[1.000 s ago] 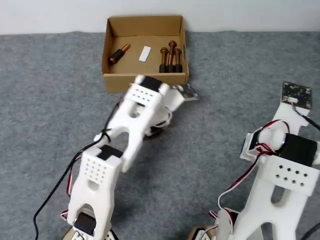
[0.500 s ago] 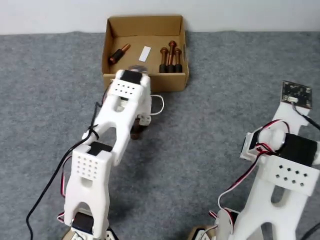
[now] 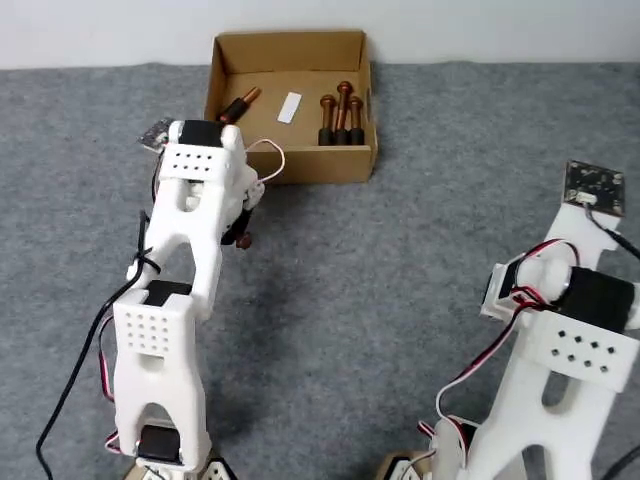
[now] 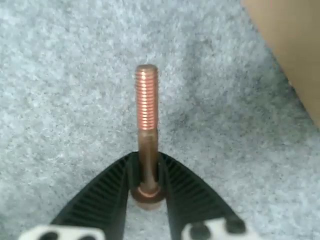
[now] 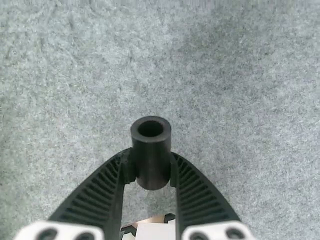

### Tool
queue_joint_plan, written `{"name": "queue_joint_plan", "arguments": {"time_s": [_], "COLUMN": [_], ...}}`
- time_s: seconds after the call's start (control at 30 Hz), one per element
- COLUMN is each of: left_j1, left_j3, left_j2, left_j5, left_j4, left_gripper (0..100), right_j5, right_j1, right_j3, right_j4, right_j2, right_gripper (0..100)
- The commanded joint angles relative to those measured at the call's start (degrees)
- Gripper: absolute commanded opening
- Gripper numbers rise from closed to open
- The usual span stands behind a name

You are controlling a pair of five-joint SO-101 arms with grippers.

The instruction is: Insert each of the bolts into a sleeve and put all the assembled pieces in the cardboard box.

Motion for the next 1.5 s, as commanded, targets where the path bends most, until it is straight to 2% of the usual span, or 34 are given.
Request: {"name": "queue_joint_plan", "arguments": {"time_s": [0.0,0.1,0.17,0.3,0.43,0.53,0.73,0.87,1.0,1.17,1.37,1.47], "left_j1": [2.1,4.0,4.7,4.8,4.3,2.5,-2.6,-5.9,-6.5,-6.6,-6.2,-6.1], "left_j3": [-2.3,-2.3,-2.5,-2.4,-2.5,-2.5,-2.4,-2.6,-2.4,-2.4,-2.4,-2.4], "left_j2": [-5.0,-5.0,-5.4,-7.9,-8.4,-8.5,-8.6,-8.5,-8.6,-8.5,-6.9,-5.5], "left_j5": [-0.8,-3.0,-4.6,-10.5,-22.4,-37.4,-81.4,-102.9,-118.8,-134.3,-147.3,-150.9], "left_j4": [1.8,1.8,1.8,1.8,1.7,1.8,1.8,1.8,1.8,1.8,1.8,1.7], "left_gripper": [17,27,27,19,8,5,5,5,5,5,6,10], "right_j5": [-0.3,-0.3,-0.3,-0.3,-0.3,-0.3,-0.3,-0.3,-0.3,-0.3,-0.3,-0.4], "right_j1": [0.3,0.3,0.3,0.3,0.3,0.3,0.3,0.3,0.3,0.4,0.4,0.4], "right_j3": [-0.4,-0.4,-0.4,-0.4,-0.4,-0.4,-0.4,-0.4,-0.4,-0.4,-0.4,-0.4], "right_j4": [-1.7,-2.2,-2.2,-2.2,-2.1,-2.1,-1.9,-1.5,-1.4,-1.4,-1.4,-1.4], "right_j2": [-0.9,-1.1,-1.1,-1.5,-1.5,-1.5,-1.5,-1.5,-1.5,-1.5,-1.5,-1.5], "right_gripper": [0.9,0.9,0.9,0.9,0.9,0.9,0.9,0.9,0.9,0.9,0.9,0.9]}}
